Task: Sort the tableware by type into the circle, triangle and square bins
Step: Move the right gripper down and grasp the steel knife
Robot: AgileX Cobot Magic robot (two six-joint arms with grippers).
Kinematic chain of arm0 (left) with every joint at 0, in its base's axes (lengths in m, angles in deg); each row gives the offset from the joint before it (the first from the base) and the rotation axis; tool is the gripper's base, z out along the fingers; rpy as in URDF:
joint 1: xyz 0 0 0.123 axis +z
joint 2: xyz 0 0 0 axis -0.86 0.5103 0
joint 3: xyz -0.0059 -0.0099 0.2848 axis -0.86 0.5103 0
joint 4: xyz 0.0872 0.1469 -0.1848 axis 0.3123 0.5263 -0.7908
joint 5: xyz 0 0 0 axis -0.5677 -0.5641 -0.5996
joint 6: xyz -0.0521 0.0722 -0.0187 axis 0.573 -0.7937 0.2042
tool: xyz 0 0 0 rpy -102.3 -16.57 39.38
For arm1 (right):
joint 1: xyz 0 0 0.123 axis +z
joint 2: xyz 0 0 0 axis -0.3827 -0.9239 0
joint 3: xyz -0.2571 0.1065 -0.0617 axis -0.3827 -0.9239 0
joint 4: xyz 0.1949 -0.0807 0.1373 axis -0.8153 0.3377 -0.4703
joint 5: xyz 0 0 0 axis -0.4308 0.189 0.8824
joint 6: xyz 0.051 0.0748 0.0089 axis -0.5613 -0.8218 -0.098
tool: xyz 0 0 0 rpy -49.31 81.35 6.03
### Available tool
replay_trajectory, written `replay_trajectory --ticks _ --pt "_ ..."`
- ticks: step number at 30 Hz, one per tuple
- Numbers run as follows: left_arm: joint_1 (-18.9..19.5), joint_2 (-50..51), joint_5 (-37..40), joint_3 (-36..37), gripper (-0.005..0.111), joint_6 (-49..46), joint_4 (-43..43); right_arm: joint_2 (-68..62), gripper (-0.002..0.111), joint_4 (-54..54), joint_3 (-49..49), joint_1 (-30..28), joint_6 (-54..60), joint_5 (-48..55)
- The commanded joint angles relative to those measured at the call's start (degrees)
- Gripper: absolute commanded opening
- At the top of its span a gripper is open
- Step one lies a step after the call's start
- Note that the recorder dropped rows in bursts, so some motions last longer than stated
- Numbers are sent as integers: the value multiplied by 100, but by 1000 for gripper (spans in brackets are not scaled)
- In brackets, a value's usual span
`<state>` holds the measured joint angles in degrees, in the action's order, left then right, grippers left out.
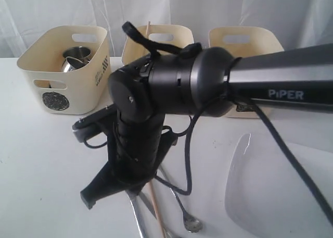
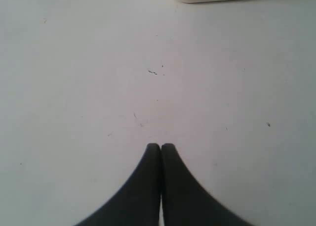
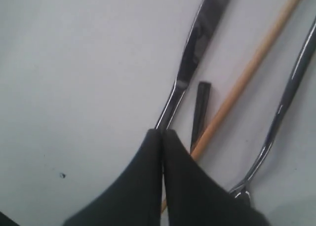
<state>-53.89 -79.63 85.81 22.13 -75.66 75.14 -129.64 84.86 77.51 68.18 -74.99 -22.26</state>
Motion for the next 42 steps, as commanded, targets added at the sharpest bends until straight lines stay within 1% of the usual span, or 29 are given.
replay_trajectory --ticks 1,6,8,20,23,29,35,42 --pt "10 -26 77 50 0 9 -8 -204 12 -34 -36 181 238 384" --pt "10 -26 77 50 0 9 -8 -423 33 -254 -36 210 293 396" --pt "10 -26 77 50 0 9 -8 -528 37 -390 -36 210 268 396" --pt "10 -26 77 50 0 9 -8 -901 37 -319 -36 224 86 277" --pt "10 -26 77 50 0 9 -8 -999 37 -310 -36 224 35 65" --pt "10 -26 77 50 0 9 -8 -1081 37 -172 -36 224 -240 -188" --pt "10 -26 77 50 0 9 -8 -1081 37 352 -36 224 -754 -286" --pt "10 -26 77 50 0 9 -8 -1103 37 378 -36 224 -1029 -732"
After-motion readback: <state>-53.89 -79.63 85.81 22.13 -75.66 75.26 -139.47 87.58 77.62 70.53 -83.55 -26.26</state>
